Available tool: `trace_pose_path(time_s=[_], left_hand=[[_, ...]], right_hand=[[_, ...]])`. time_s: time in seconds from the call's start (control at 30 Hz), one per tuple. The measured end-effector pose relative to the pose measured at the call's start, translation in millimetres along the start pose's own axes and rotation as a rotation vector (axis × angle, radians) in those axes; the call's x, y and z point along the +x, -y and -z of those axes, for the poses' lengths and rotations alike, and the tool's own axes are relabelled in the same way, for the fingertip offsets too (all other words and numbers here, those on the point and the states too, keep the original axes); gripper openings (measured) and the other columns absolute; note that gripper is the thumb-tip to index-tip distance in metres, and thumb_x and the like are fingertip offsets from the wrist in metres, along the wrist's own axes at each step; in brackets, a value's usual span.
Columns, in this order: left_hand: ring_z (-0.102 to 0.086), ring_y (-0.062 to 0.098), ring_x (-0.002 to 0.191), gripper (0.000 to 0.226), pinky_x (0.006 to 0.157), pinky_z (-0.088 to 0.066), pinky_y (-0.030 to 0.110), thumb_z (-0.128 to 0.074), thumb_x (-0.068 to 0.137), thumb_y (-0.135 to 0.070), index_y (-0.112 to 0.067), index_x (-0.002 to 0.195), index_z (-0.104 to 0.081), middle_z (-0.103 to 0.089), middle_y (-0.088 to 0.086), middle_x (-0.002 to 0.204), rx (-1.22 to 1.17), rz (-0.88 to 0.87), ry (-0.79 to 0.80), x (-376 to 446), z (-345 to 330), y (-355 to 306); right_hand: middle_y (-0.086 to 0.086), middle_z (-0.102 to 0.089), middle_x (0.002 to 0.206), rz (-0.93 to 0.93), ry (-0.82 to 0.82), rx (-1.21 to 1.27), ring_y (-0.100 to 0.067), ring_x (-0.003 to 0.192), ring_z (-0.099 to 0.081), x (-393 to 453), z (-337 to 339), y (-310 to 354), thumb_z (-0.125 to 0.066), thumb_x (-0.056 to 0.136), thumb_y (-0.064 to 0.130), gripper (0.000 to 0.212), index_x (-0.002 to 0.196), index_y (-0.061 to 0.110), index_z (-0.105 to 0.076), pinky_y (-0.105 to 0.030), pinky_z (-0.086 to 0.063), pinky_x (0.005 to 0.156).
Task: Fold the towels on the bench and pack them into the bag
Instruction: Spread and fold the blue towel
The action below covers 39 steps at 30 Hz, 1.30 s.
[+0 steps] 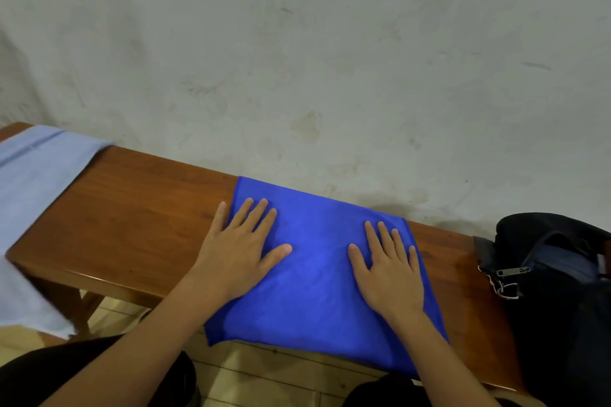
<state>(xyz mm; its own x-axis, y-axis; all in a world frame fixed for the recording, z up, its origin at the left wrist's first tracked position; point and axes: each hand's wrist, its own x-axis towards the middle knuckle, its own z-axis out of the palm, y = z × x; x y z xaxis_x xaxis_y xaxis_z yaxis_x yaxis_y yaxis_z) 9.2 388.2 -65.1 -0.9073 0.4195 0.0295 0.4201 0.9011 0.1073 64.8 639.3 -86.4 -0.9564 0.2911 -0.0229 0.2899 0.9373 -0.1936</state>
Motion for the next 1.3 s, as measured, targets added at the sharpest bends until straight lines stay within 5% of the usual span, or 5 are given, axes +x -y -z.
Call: trace_pose_path(time_s=[0.47,0.63,0.8,1.17,1.3], left_hand=[[0.035,0.008,0.142,0.075,0.116,0.019,0.051,-0.001,0.086,-0.082,-0.046,0.149,0.02,0.029,-0.015,0.158,-0.026,-0.186,0.118,-32,-13,-4],[0.042,0.003,0.136,0.107,0.117,0.024,0.041,-0.04,0.073,-0.089,-0.047,0.147,0.024,0.041,-0.022,0.15,-0.036,-0.373,0.265,-48,8,8],[0.043,0.013,0.138,0.106,0.119,0.017,0.048,-0.058,0.095,-0.042,-0.044,0.142,0.037,0.045,-0.017,0.149,0.139,-0.435,0.3,-51,-4,11],[-0.011,-0.018,0.14,0.054,0.121,-0.011,0.021,-0.028,0.094,-0.062,-0.041,0.137,-0.052,-0.032,-0.033,0.149,-0.372,-0.388,0.098,-56,6,33],[-0.054,0.001,0.121,0.04,0.1,-0.046,0.027,-0.053,0.091,-0.006,-0.029,0.121,-0.066,-0.06,-0.02,0.128,-0.346,-0.306,-0.02,-50,11,49]], right_hand=[[0.003,-0.007,0.167,-0.013,-0.066,0.166,-0.013,0.153,-0.001,-28,8,-2,-0.028,0.1,0.059,0.068,0.159,0.029,-0.011,-0.039,0.0,0.125],[0.017,-0.051,0.129,0.305,-0.157,0.258,-0.005,0.124,-0.045,-52,28,-12,-0.055,0.091,0.057,0.049,0.132,0.031,-0.05,-0.025,-0.049,0.094],[0.02,-0.047,0.101,0.632,0.041,0.068,-0.004,0.091,-0.048,-77,32,-9,-0.066,0.064,0.078,0.06,0.102,0.036,-0.046,-0.024,-0.039,0.079],[0.012,-0.049,0.072,0.686,-0.187,-0.172,-0.011,0.059,-0.05,-92,40,-8,-0.061,0.066,0.032,0.016,0.077,0.027,-0.05,-0.024,-0.041,0.051],[0.009,-0.053,0.061,0.528,-0.316,-0.188,-0.015,0.047,-0.05,-83,51,-8,-0.08,0.054,0.012,0.033,0.075,0.023,-0.057,-0.024,-0.032,0.044]])
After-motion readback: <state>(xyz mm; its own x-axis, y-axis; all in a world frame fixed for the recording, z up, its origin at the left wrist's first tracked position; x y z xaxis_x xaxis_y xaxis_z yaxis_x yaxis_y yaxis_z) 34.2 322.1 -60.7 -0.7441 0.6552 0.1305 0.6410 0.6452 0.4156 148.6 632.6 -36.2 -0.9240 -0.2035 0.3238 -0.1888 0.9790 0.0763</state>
